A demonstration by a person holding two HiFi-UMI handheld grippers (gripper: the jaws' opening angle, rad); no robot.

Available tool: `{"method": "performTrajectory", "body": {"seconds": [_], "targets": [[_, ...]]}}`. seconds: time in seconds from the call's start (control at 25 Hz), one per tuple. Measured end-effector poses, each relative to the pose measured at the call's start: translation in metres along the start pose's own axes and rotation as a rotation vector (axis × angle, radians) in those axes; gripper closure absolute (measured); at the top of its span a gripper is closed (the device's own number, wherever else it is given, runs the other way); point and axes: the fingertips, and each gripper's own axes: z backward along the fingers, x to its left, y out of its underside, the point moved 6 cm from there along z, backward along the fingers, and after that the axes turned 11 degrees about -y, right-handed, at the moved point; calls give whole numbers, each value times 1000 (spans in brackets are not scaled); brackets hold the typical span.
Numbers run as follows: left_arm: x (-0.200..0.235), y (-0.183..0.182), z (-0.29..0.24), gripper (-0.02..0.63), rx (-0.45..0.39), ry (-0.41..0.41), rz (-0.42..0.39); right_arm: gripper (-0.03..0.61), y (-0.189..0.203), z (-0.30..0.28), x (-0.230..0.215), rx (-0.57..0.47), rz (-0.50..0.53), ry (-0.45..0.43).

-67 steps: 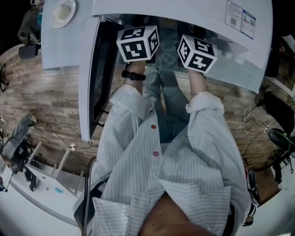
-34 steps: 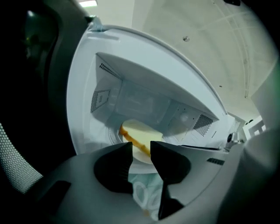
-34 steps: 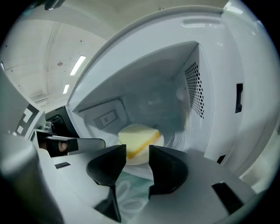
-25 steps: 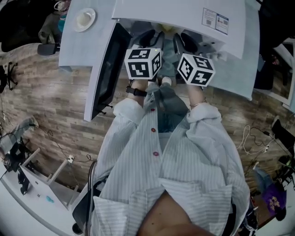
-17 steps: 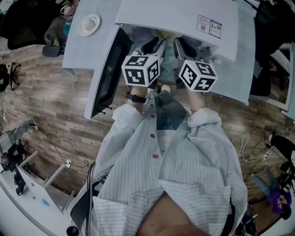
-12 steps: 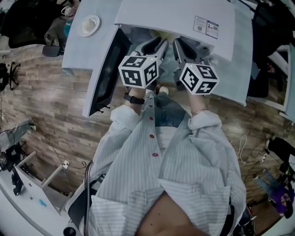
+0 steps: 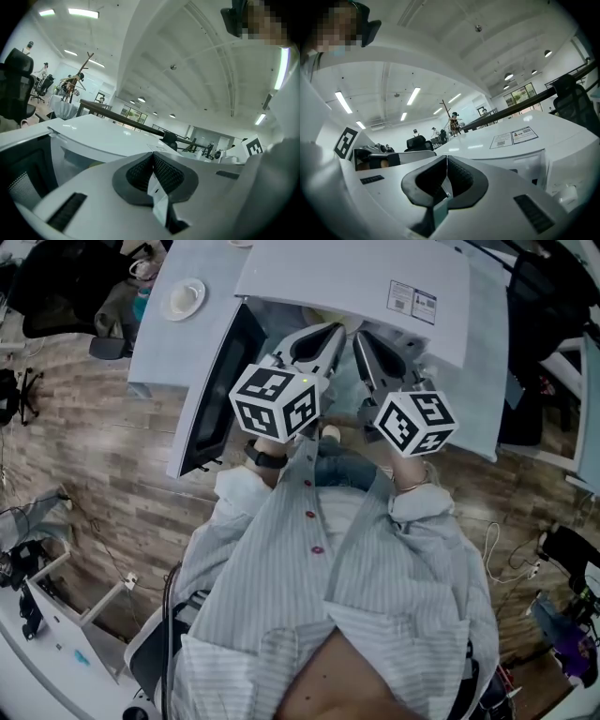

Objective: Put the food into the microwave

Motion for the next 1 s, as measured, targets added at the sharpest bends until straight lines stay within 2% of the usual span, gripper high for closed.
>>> {"method": "performTrajectory", "body": {"seconds": [0.2,0.44,1.0], "targets": [[2,10,11,604,14,27,12,546,1,2,7,-17,-20,-38],[13,28,20,604,62,5,8,546,13,-1,8,14,-45,-47],[13,22,26,604,53,18,-5,546,24,5,11,8,-81,-21]]}}
